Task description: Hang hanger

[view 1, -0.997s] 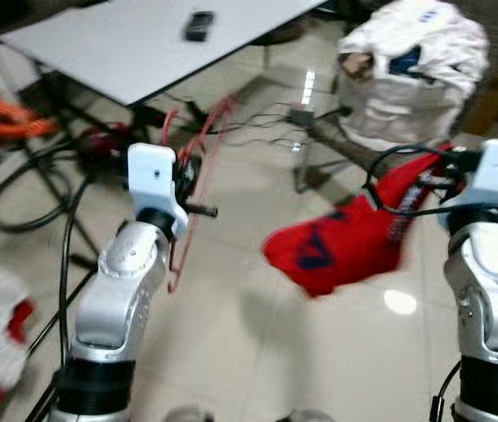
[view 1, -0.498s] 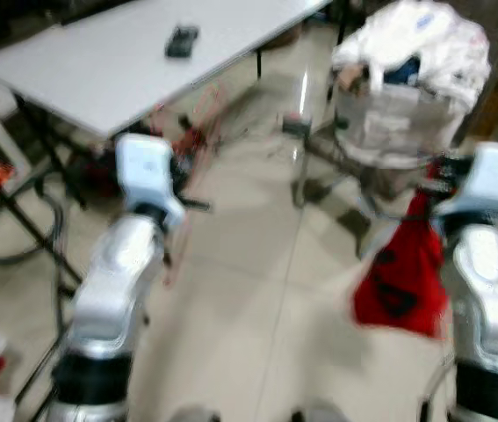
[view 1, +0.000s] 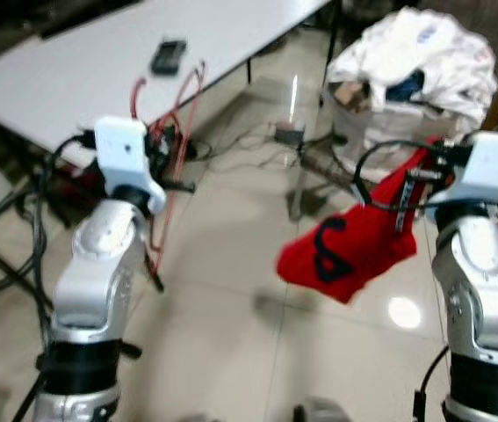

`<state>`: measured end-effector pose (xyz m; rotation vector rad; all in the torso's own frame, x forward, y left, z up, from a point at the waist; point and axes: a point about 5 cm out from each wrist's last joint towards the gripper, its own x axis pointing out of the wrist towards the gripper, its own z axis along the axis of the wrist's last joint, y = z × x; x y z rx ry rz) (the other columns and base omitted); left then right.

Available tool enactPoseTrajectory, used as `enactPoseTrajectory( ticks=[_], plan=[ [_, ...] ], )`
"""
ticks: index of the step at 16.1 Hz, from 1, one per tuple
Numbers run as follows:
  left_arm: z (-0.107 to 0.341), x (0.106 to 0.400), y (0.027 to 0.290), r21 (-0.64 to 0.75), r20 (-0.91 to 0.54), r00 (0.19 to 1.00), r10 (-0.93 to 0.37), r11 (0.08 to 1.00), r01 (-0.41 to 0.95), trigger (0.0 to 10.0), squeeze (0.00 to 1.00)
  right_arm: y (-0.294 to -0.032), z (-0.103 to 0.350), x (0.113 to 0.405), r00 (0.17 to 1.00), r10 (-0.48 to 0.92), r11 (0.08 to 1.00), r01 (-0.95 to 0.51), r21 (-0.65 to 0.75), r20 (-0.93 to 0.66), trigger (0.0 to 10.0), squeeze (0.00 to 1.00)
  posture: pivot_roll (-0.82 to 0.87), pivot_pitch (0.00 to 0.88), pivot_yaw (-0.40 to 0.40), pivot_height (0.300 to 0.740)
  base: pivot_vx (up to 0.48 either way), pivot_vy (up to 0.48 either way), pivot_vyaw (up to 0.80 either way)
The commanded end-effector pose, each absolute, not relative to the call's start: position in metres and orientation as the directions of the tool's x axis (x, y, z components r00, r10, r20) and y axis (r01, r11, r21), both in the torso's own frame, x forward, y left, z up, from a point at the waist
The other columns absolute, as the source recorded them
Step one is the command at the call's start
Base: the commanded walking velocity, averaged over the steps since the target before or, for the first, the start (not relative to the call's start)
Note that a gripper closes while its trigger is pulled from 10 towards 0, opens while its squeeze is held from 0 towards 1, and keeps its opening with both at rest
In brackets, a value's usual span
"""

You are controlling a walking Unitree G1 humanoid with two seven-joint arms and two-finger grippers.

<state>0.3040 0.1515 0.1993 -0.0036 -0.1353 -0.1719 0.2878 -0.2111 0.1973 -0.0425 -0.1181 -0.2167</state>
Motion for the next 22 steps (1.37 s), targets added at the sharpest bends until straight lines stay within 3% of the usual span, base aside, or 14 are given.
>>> enactPoseTrajectory(
  ticks=[1, 15, 22],
  plan=[
    [0.202, 0.306, 0.15, 0.023, 0.134, 0.975, -0.175, 0.985, 0.174, 10.0, 0.0, -0.213, 0.204, 0.285, 0.963, -0.222, 0.973, 0.229, -0.03, 0.154, 10.0, 0.0, -0.05, 0.042, 0.048, 0.74, 0.48, 0.0, 0.0],
    [0.215, 0.315, 0.157, 0.014, 0.157, 0.976, -0.153, 0.988, 0.152, 10.0, 0.0, -0.205, 0.211, 0.287, 0.966, -0.176, 0.976, 0.197, -0.094, 0.19, 10.0, 0.0, -0.05, 0.039, 0.058, 0.74, 0.48, 0.0, 0.0],
    [0.222, 0.313, 0.163, 0.064, 0.172, 0.972, -0.158, 0.987, 0.149, 10.0, 0.0, -0.195, 0.229, 0.295, 0.966, -0.098, 0.984, 0.129, -0.119, 0.239, 10.0, 0.0, -0.04, 0.016, 0.05, 0.74, 0.48, 0.0, 0.8]
  ],
)
